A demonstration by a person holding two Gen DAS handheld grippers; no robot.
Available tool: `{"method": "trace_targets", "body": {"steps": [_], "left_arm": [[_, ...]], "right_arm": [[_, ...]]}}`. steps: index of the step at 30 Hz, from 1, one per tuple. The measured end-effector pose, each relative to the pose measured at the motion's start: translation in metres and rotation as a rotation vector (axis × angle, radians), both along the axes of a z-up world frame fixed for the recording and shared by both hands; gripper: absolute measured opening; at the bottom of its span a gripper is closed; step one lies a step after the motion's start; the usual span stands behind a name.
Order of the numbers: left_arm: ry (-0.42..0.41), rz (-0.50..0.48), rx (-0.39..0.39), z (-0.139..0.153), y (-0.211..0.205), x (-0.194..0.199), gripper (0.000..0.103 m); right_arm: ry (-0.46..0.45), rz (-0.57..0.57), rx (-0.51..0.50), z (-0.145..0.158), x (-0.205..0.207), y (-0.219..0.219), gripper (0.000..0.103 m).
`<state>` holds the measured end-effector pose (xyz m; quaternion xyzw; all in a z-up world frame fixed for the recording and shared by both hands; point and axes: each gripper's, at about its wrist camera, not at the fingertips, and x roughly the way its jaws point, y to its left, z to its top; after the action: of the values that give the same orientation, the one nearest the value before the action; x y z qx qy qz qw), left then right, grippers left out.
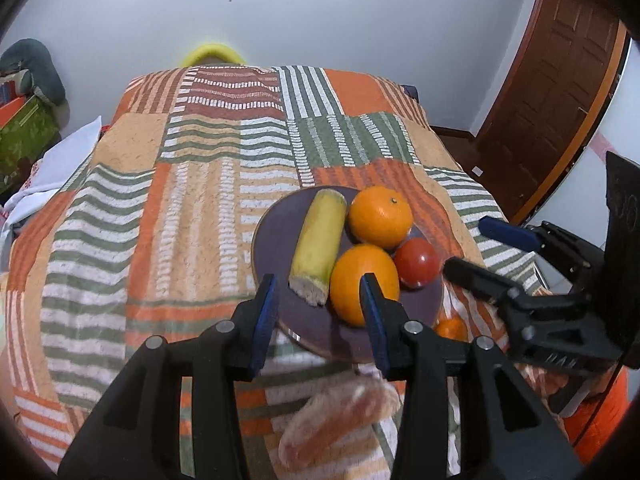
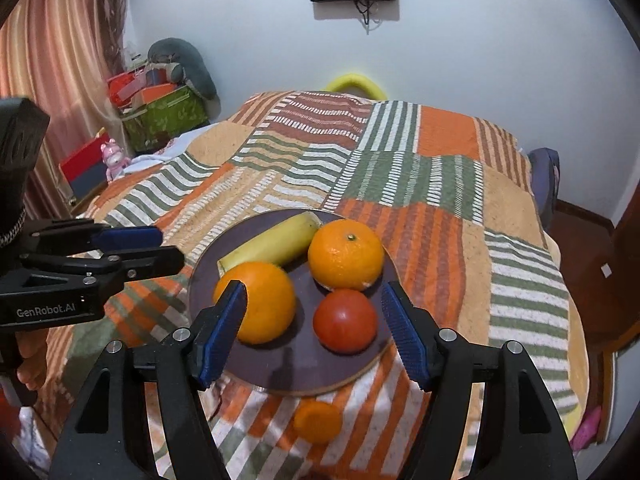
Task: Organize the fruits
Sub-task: 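Grasp the second yellow corn cob with the right gripper while the left approaches the pomelo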
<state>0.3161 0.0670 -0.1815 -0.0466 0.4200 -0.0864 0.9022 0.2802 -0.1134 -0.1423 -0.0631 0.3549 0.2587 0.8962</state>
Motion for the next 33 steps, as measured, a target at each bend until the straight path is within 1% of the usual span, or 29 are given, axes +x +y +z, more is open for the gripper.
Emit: {"method": "trace_targets", "body": {"steps": [8,9,11,16,20,24,26,29,33], "left_arm": [[-0.014,0.008,0.012,0.014,0.004,-0.044,0.042],[-0.016,0.009,0.014,0.015,0.004,-0.05,0.043],[-0.022,0.013,0.024,0.018,0.004,-0.063,0.048],[-0.018,0.027,0.014,0.015,0.006,-0.092,0.051],[0.019,0.018,0.015,0.003,0.005,-0.105,0.051],[0.062,0.006,0.032,-0.015,0.002,-0.113,0.051],[0.089,0.002,0.047,-0.027,0.002,-0.112,0.051],[0.138,-0.003,0.06,-0.047,0.003,-0.107,0.051],[0.172,-0.01,0.05,-0.064,0.006,-0.097,0.051]], "right_arm": [[-0.014,-0.039,0.0,0.014,-0.034,-0.019,0.066],[-0.018,-0.041,-0.004,0.015,-0.039,-0.021,0.066],[-0.023,-0.048,-0.01,0.017,-0.049,-0.026,0.066],[-0.008,-0.072,0.018,0.015,-0.073,-0.037,0.067],[0.011,-0.096,0.01,0.007,-0.088,-0.043,0.067],[0.038,-0.109,-0.017,-0.003,-0.092,-0.046,0.067],[0.053,-0.124,-0.035,-0.011,-0.094,-0.048,0.067],[0.096,-0.135,-0.034,-0.023,-0.093,-0.051,0.067],[0.147,-0.141,-0.043,-0.041,-0.094,-0.05,0.067]]}}
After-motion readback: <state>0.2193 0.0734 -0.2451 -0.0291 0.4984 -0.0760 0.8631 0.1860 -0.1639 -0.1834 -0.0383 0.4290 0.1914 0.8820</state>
